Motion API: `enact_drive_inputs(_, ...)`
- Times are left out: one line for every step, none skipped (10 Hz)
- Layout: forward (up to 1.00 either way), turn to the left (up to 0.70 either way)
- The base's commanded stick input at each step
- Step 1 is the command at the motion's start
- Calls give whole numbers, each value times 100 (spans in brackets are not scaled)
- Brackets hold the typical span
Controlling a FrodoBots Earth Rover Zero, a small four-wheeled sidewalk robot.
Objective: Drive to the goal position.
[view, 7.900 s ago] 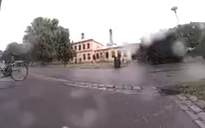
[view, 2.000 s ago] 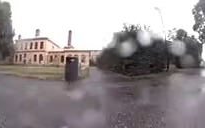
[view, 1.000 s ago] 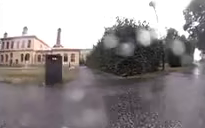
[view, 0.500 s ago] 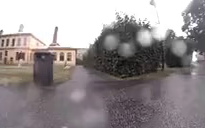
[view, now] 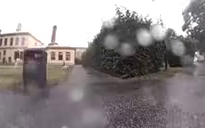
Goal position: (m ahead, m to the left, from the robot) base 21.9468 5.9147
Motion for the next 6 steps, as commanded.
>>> enact_drive_inputs(85,0)
enact_drive_inputs(85,0)
enact_drive_inputs(85,0)
enact_drive_inputs(85,0)
enact_drive_inputs(85,0)
enact_drive_inputs(85,0)
